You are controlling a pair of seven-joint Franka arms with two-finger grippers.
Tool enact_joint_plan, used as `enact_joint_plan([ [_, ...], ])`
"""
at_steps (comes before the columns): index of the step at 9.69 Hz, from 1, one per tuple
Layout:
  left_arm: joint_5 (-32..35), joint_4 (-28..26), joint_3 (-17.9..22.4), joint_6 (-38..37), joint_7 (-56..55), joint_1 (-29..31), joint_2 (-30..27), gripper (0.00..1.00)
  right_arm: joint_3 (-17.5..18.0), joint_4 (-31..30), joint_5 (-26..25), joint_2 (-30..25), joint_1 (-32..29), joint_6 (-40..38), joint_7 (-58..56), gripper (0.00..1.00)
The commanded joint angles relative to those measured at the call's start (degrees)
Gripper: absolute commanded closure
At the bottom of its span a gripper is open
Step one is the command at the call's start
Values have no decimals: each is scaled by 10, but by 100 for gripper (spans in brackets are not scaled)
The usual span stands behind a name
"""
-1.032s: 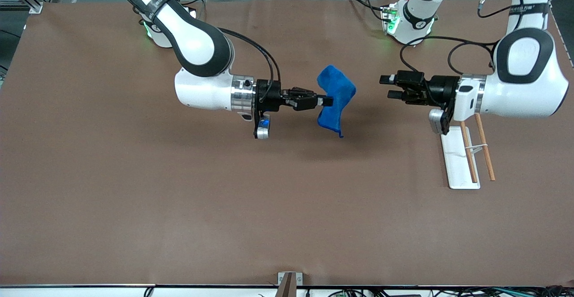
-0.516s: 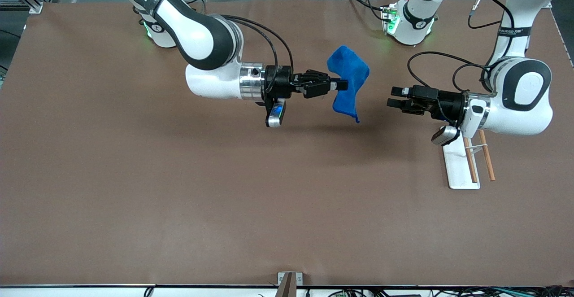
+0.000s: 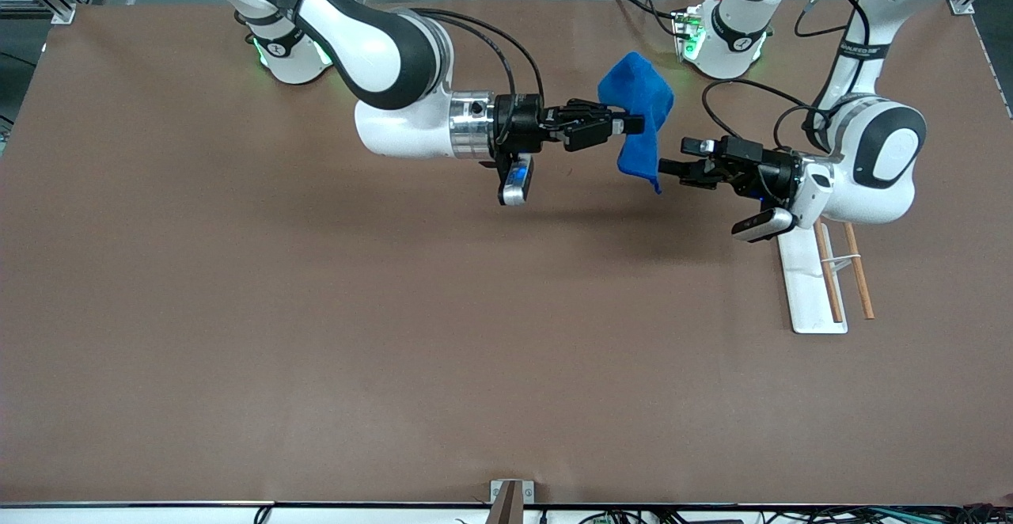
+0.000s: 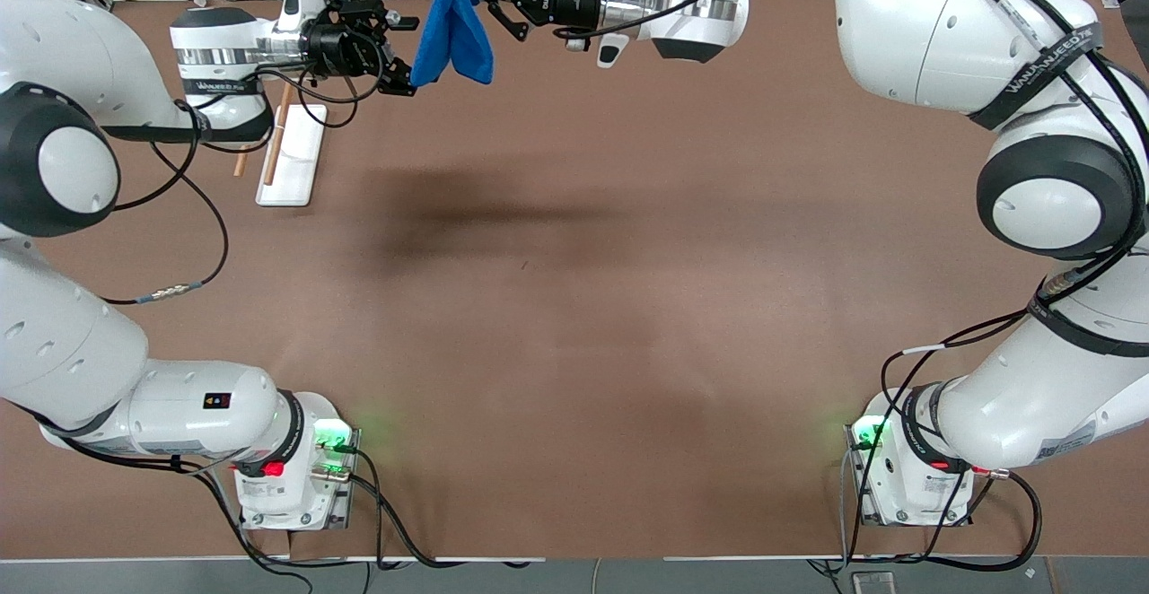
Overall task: Right arm passes towel to left arm to hang
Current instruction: 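Open the right gripper and withdraw it while the left gripper holds towel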
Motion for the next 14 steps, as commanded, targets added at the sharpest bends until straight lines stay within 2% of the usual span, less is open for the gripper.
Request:
enact_joint_plan([
  [1, -52, -58, -22, 13, 54, -9, -16, 4, 4, 27, 14, 19, 10, 11, -3, 99],
  [5, -93, -84, -27, 11, 67, -5, -29, 7, 4, 29, 15, 19, 10, 12, -3, 98],
  [7, -96, -83, -26, 10, 65, -2, -31, 15, 4, 29, 15, 19, 10, 11, -3, 98],
  [10, -99, -80, -23, 10, 63, 5, -31, 22, 4, 29, 15, 19, 10, 11, -4, 98],
  [11, -99, -79, -22, 10, 61, 7, -31, 38, 4, 29, 16, 19, 10, 11, -4, 98],
  [14, -73, -60, -18, 14, 48, 6, -35, 71, 4, 29, 15, 19, 10, 11, -4, 98],
])
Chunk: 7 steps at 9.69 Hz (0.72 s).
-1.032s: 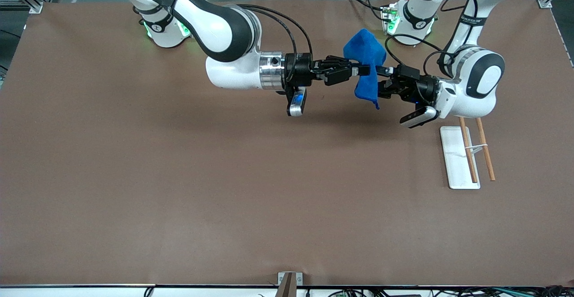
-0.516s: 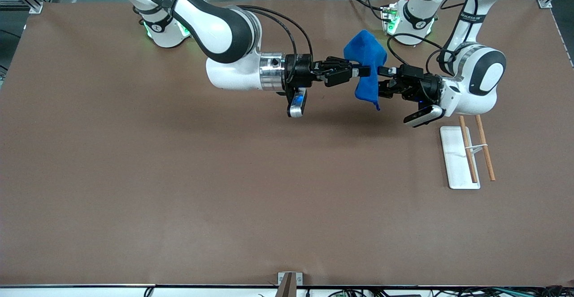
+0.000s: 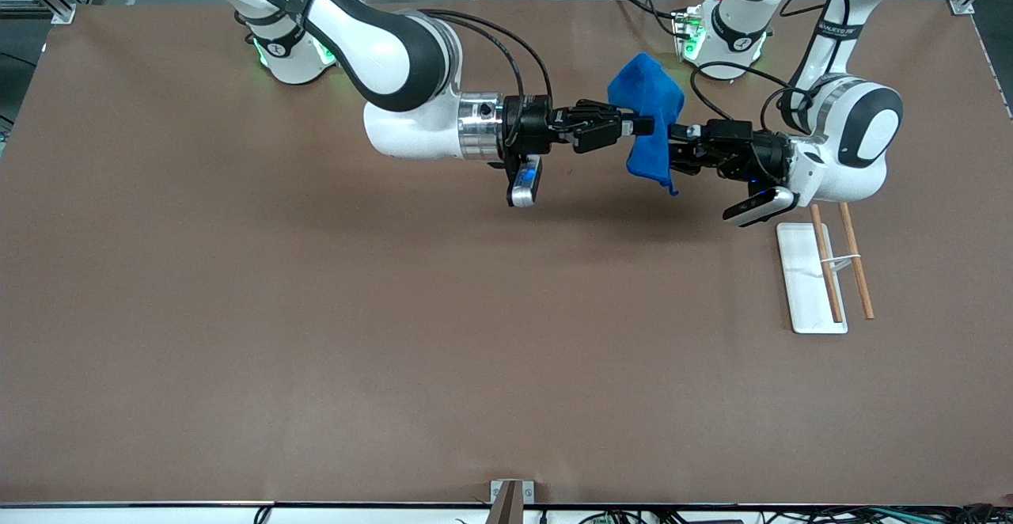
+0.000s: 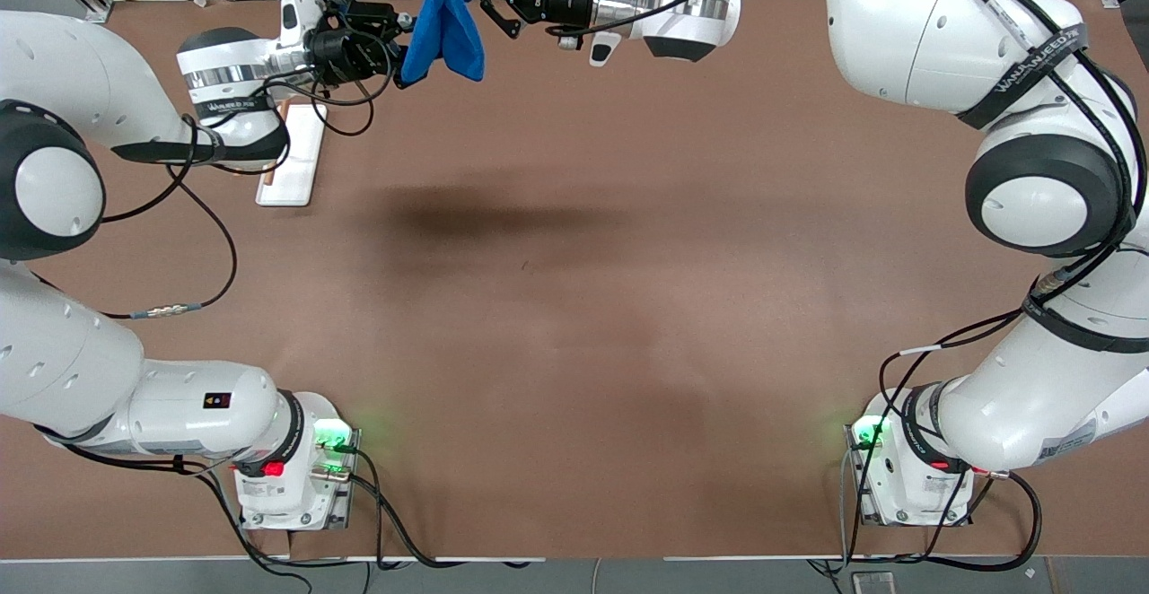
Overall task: Right arm passes towel to left arm to hang
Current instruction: 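Open the right gripper and withdraw it while the left gripper holds towel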
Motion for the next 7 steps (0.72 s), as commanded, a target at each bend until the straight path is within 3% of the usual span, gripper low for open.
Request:
enact_joint_plan([
  [1, 55, 10, 2, 13, -6, 1, 0, 80, 4, 11, 14, 5, 2, 6, -4, 98],
  [3, 89, 29, 8, 13, -18, 6, 1, 92, 4, 11, 14, 5, 2, 5, -4, 98],
  [4, 94, 43, 10, 14, -30, 5, 6, 95, 4, 11, 14, 5, 1, 5, -8, 90],
  [5, 106, 61, 10, 15, -49, 6, 9, 98, 4, 11, 9, 5, -4, 4, -9, 54],
  [6, 134, 88, 10, 17, -70, 6, 14, 99, 1, 6, 1, 0, -7, 6, -10, 1],
  [7, 150, 111, 10, 19, -92, 6, 23, 100, 0, 4, -47, 0, -20, 4, -10, 0],
])
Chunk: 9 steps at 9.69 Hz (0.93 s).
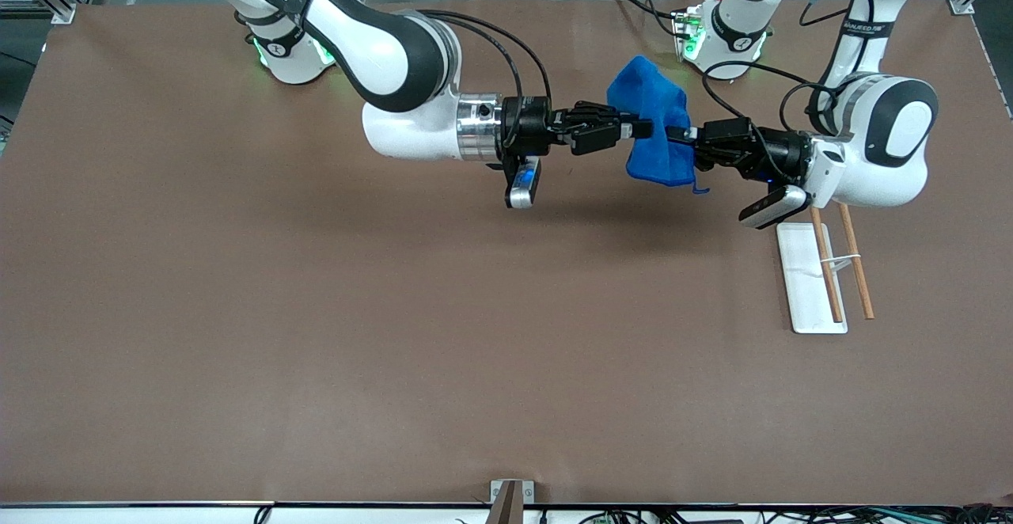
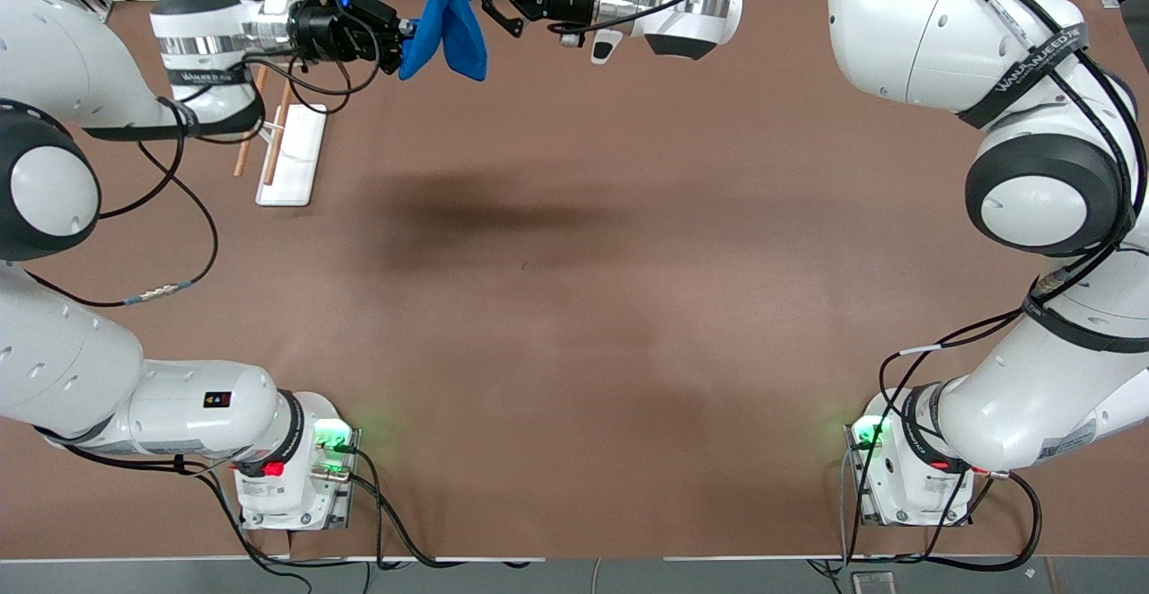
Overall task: Right arm passes towel to left arm to hang
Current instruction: 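Open the right gripper and withdraw it while the left gripper holds towel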
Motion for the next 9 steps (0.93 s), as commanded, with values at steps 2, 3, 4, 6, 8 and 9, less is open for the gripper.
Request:
enact_joint_plan([
  [2, 72, 74, 0, 14, -48, 0, 37, 100, 3, -9, -172, 0, -67, -46, 6, 0],
  [3, 99, 94, 3, 15, -51, 5, 45, 100, 1, -25, -226, -2, -100, -97, 17, 0],
  [4, 121, 120, 17, 15, -55, 4, 49, 100, -13, -29, -319, -1, -135, -168, 29, 0],
  [6, 204, 195, 28, 14, -91, 4, 71, 100, -138, -8, -484, -1, -141, -335, 57, 0],
  [8, 290, 244, 36, 15, -101, 5, 71, 100, -192, -2, -635, -7, -142, -368, 57, 0],
  [9, 342, 270, 50, 20, -102, 2, 72, 100, -214, -5, -756, -26, -137, -365, 64, 0],
])
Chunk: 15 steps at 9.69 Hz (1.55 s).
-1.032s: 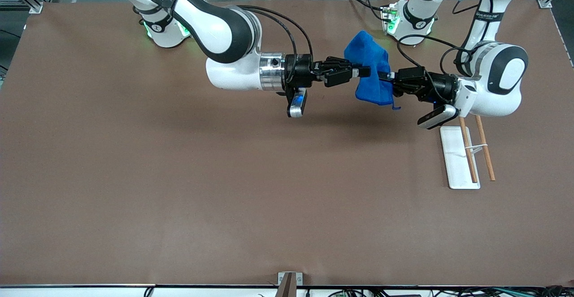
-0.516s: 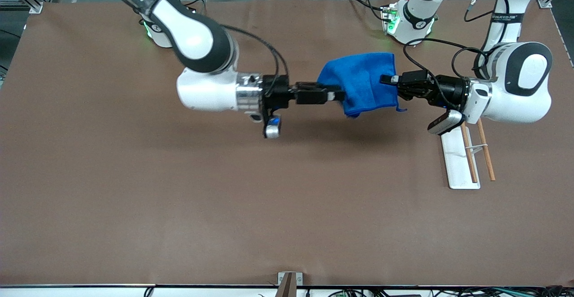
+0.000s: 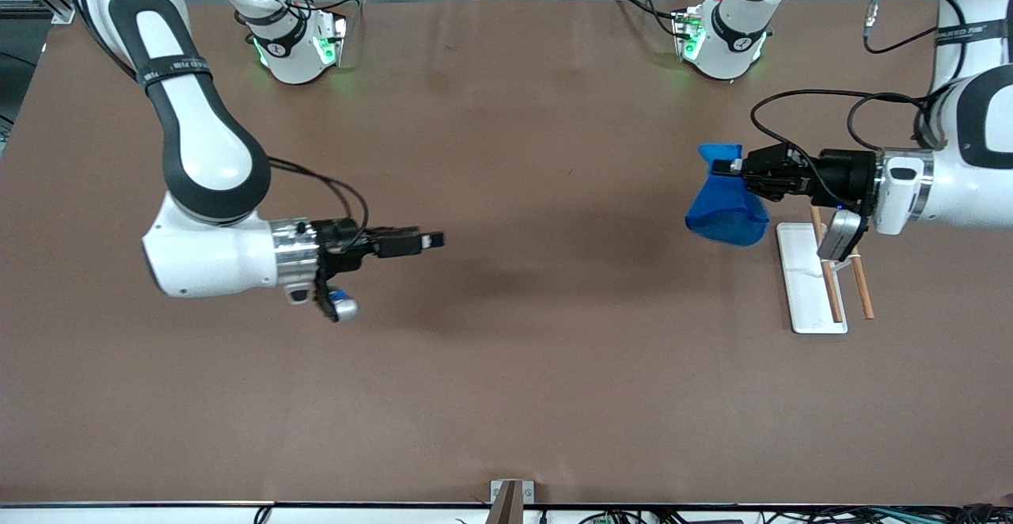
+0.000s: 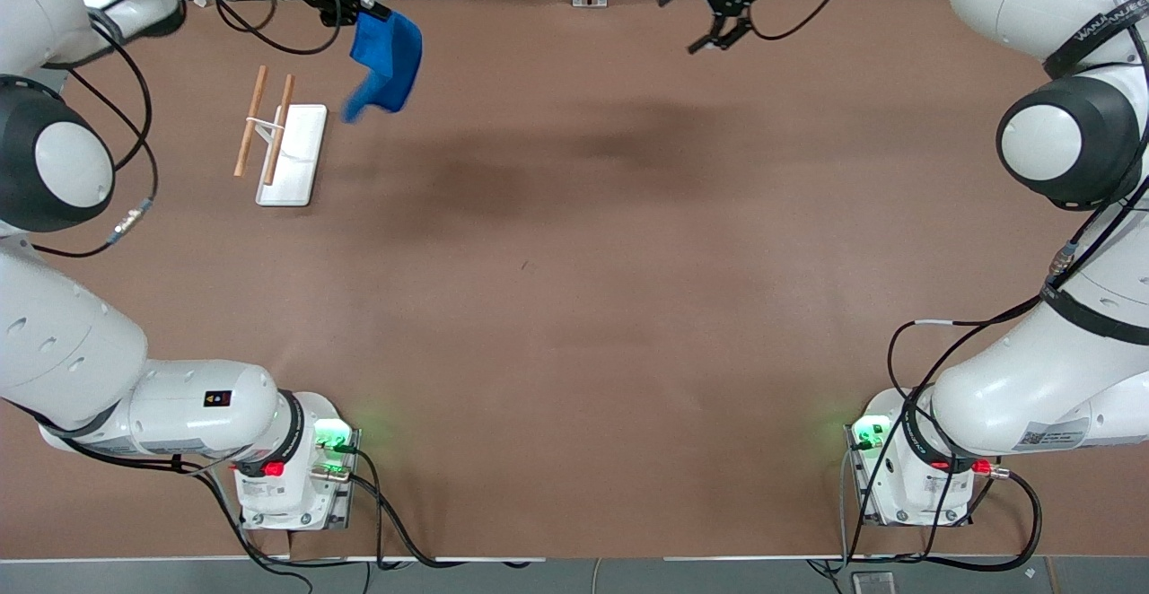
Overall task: Right arm passes towel to left arm to hang
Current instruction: 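Open the right gripper and withdraw it while the left gripper holds towel, then carry the towel with the left gripper over the dowel rods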
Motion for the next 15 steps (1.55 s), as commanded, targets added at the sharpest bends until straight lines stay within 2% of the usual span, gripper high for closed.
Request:
enact_joint_plan([
  [1, 98, 49, 14, 20, 0, -3, 21, 100, -31, -7, -198, -41, 17, 11, 45, 0],
  [3, 165, 86, 43, 22, 2, -8, 29, 100, -42, -10, -345, -48, 10, 27, 81, 0],
  [5, 242, 90, 46, 25, -11, -14, 28, 100, -89, 0, -419, -77, 11, 28, 74, 0],
  [6, 322, 92, 44, 43, -23, -14, 25, 100, -95, 14, -486, -100, 10, 25, 73, 0],
  [7, 361, 91, 44, 56, -28, -12, 23, 100, -100, 17, -535, -122, 11, 24, 70, 0],
  [9, 370, 91, 50, 76, -34, -5, 24, 100, -103, 19, -556, -174, 11, 8, 66, 0],
  [11, 383, 81, 73, 75, -55, -6, 14, 100, -103, 20, -544, -221, 10, -61, 68, 0],
  [13, 471, 49, 71, 74, -49, -9, -4, 100, -132, 15, -494, -269, 7, -113, 67, 0],
  [15, 507, 47, 77, 71, -34, -4, -14, 100, -169, 13, -479, -294, 6, -163, 58, 0],
])
